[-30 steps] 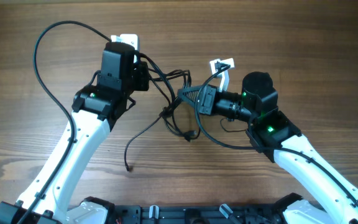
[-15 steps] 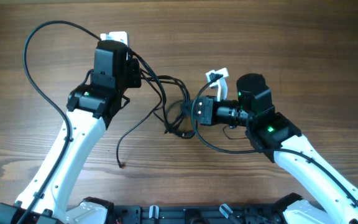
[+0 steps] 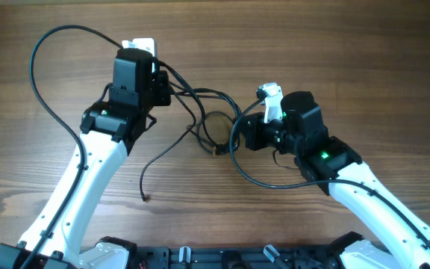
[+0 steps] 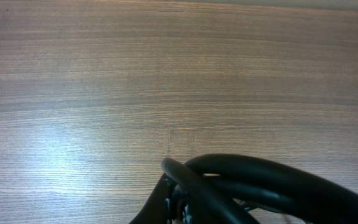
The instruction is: Untangle cables
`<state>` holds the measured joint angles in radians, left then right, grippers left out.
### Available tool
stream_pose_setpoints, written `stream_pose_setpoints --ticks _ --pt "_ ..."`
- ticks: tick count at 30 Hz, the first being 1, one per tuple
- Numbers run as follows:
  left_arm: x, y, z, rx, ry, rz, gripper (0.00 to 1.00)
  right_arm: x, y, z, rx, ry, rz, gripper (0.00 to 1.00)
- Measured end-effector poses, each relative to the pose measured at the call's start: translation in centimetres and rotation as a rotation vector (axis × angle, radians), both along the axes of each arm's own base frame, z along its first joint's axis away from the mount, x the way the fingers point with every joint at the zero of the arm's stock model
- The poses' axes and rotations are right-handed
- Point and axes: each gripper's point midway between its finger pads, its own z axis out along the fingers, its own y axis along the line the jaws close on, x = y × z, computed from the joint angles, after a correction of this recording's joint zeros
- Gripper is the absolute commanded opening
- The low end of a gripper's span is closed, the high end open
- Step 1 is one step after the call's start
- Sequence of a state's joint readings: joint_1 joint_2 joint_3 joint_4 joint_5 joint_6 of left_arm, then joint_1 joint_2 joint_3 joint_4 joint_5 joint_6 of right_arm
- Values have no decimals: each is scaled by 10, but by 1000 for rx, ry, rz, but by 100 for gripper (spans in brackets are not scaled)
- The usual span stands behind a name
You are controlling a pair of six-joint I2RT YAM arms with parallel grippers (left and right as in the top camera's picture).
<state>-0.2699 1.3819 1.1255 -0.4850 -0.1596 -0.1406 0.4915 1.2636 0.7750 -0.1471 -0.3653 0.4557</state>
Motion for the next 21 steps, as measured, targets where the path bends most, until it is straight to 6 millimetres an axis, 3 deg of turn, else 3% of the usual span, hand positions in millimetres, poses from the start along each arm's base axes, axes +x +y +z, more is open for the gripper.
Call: stream_pose_setpoints --ticks 7,8,9,16,19,21 --pt "-1 -4 0 -15 4 -17 4 17 -19 -5 -112 -72 -104 7" --pt "-1 -5 0 -21 5 -23 4 20 -23 -6 -132 -83 -126 22" --pt "-1 -8 -1 -31 8 -35 4 24 -29 -6 -156 -96 -156 30" --pt "-1 -5 -1 -51 13 -29 4 40 -55 -19 -266 -113 -284 69" --pt "-2 -11 -1 -78 19 -49 4 42 -56 -43 -297 -50 -298 82" --pt "-2 -12 -1 -87 21 -53 4 42 -56 -60 -311 -2 -303 84"
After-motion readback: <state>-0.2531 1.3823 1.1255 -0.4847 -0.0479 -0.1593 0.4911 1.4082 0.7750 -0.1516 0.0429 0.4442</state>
